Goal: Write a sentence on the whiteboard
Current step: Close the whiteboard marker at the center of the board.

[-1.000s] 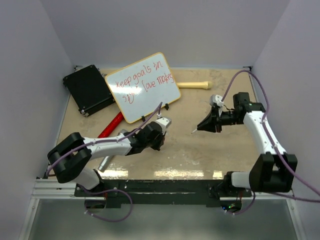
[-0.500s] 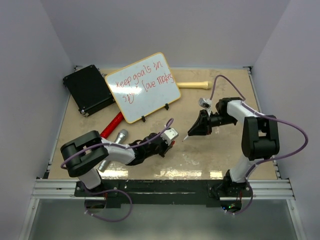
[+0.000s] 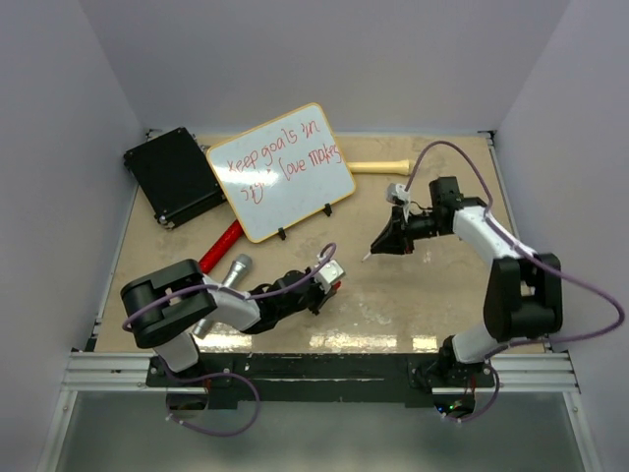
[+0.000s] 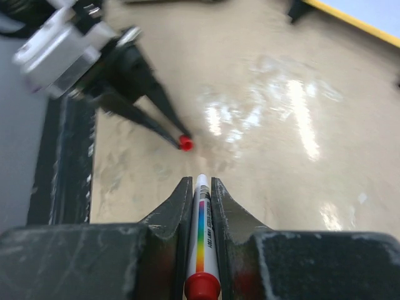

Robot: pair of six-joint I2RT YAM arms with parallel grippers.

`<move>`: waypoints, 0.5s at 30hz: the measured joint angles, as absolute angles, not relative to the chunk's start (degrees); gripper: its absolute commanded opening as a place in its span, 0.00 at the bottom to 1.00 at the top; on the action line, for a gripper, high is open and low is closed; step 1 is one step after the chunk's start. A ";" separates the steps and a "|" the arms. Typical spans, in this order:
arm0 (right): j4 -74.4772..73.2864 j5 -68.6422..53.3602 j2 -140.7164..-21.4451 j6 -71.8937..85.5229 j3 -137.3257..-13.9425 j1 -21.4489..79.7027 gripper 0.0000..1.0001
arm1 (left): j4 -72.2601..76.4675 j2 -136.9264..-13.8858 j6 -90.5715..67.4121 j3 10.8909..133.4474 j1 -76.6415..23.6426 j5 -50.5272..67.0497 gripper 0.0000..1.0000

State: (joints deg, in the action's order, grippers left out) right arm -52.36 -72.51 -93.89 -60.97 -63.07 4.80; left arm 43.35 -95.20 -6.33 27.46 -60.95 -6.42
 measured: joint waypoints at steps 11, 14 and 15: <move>-25.50 -65.10 -83.09 -32.69 -58.48 7.97 0.00 | 47.37 -92.71 -3.25 23.86 -60.95 -6.76 0.00; -24.12 -63.66 -84.31 -28.18 -55.05 8.91 0.00 | 49.54 -93.23 -2.13 23.51 -60.95 -6.66 0.00; -23.79 -63.48 -84.31 -26.76 -54.28 9.56 0.00 | 50.13 -93.54 -1.65 23.51 -60.95 -6.61 0.00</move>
